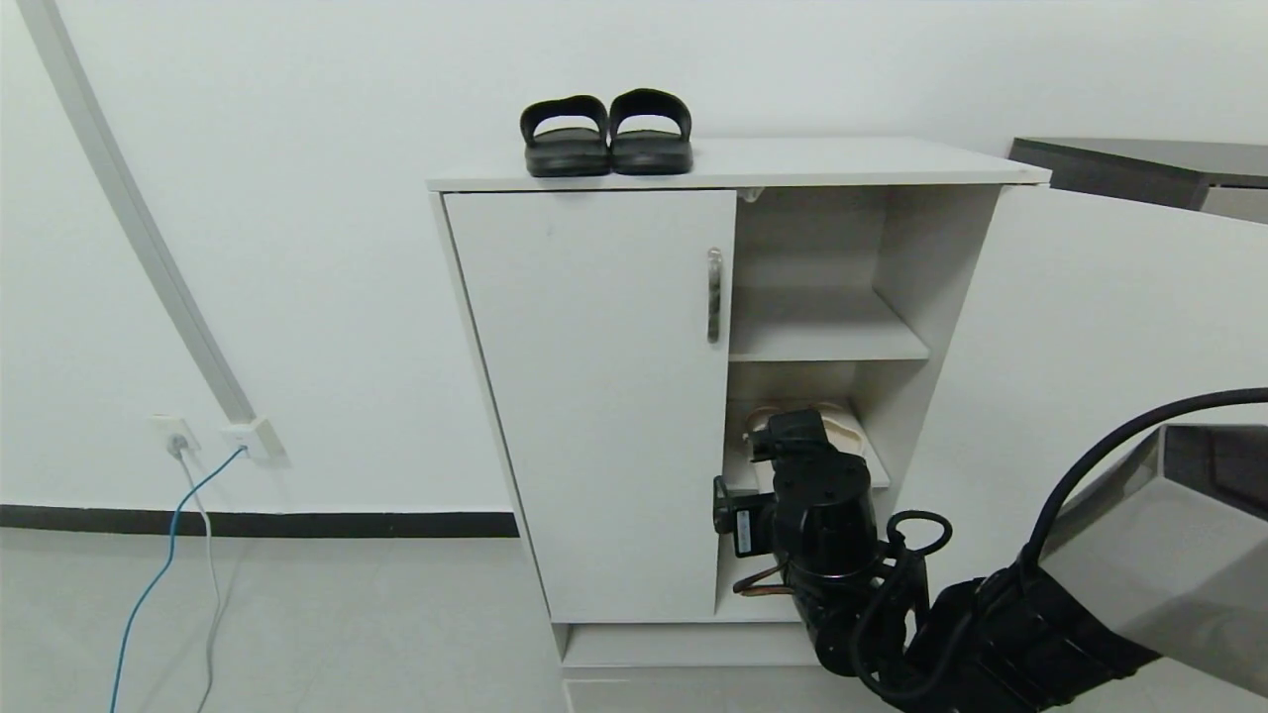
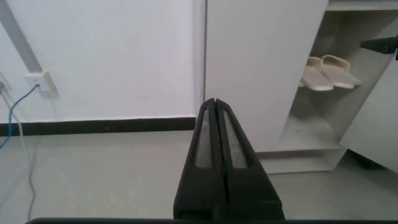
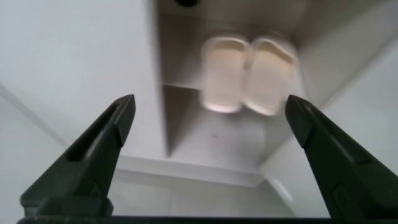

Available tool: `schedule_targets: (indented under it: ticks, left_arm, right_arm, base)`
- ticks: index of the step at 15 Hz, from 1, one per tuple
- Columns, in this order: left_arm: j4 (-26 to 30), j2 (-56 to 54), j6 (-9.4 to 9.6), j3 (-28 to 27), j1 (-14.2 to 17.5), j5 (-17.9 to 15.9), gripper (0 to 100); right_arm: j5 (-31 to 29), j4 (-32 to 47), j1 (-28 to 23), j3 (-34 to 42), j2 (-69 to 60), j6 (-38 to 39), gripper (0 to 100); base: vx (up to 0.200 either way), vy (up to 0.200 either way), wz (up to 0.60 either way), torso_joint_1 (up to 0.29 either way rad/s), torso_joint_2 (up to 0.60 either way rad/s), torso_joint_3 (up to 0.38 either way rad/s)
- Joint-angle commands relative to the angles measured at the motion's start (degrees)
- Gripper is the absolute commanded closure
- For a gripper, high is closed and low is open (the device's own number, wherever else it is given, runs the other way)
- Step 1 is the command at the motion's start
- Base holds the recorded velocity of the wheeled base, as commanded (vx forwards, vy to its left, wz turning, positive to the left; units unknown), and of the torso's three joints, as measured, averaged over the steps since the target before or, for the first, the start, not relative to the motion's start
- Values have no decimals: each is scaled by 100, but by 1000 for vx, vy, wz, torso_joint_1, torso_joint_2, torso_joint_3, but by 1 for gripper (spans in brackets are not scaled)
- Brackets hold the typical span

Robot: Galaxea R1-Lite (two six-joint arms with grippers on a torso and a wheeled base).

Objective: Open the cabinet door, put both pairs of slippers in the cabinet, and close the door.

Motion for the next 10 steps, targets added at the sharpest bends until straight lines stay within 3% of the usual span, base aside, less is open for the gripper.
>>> schedule_targets:
  ticks: [1,4,10]
  left_arm:
    - [0,7,-1,1,-1,-2,100]
    - [0,7,-1,1,-1,-2,100]
    - [0,7,-28,1,-1,7,100]
  right_arm:
    - [0,-26,4,7,3,6,0]
    - [0,-53,4,42,-6,-2,0]
    - [149,-554,-40,253,3,-257,0]
  base:
    - [0,200,0,-2,-2,7]
    - [0,200,0,4,1,2]
    - [0,0,0,0,0,0]
